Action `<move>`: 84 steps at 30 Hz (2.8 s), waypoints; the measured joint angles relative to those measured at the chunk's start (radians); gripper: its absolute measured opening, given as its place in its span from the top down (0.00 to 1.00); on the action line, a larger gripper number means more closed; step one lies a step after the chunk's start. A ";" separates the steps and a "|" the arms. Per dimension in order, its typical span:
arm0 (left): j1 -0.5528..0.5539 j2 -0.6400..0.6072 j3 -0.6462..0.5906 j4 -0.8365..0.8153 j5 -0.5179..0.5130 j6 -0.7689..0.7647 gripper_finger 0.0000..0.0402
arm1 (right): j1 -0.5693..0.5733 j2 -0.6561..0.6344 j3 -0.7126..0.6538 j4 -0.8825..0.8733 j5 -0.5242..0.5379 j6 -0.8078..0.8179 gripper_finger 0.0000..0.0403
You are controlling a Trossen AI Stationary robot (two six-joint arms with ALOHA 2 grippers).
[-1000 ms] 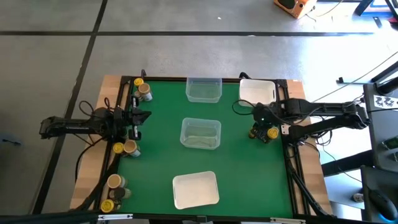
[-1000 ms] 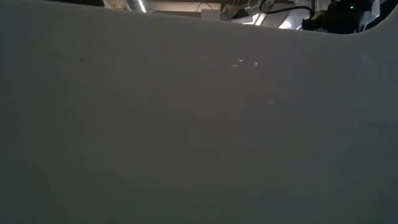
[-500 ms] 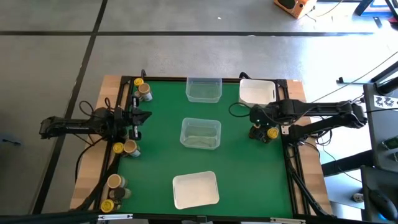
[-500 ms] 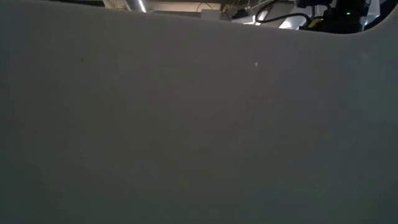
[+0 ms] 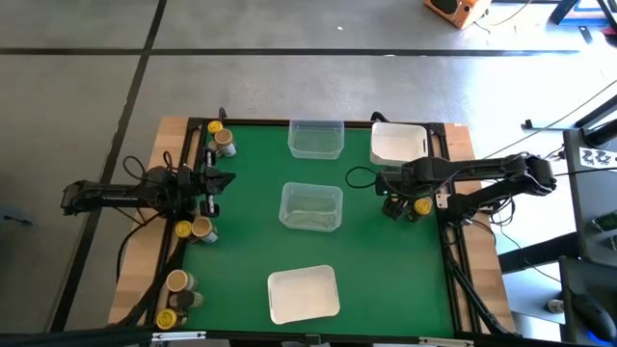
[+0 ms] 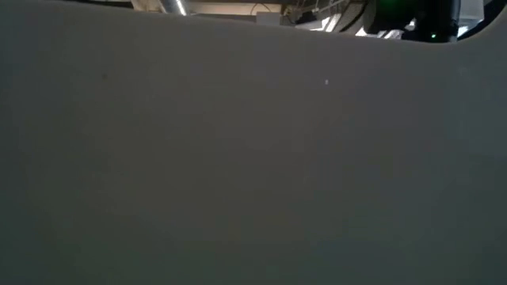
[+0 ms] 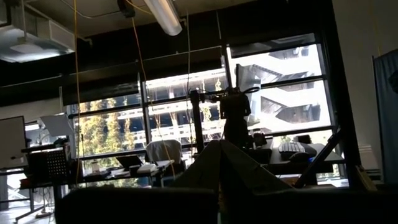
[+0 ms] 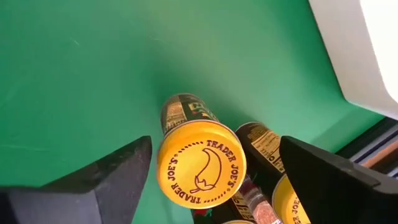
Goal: Sort spices by type
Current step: Put the yellow seasoning bottle into the top white bin
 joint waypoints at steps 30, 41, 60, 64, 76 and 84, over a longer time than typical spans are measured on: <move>0.000 0.000 0.000 -0.005 0.000 -0.003 1.00 | 0.000 0.151 0.022 -0.025 -0.010 -0.132 0.44; 0.000 0.000 0.000 -0.005 0.000 0.003 1.00 | -0.014 0.149 0.336 -0.207 0.199 -0.204 0.44; 0.000 0.000 0.000 -0.005 0.000 0.019 1.00 | -0.567 0.164 0.394 0.039 0.223 -0.572 0.44; 0.000 0.000 0.000 -0.005 0.000 0.030 1.00 | -0.642 0.202 0.369 0.110 0.164 -0.609 0.44; 0.000 0.000 0.000 -0.005 0.000 0.031 1.00 | -0.736 0.406 0.351 0.207 0.087 -0.672 0.43; 0.000 0.000 0.000 -0.005 0.000 0.031 1.00 | -0.733 0.449 0.351 0.222 0.070 -0.708 0.33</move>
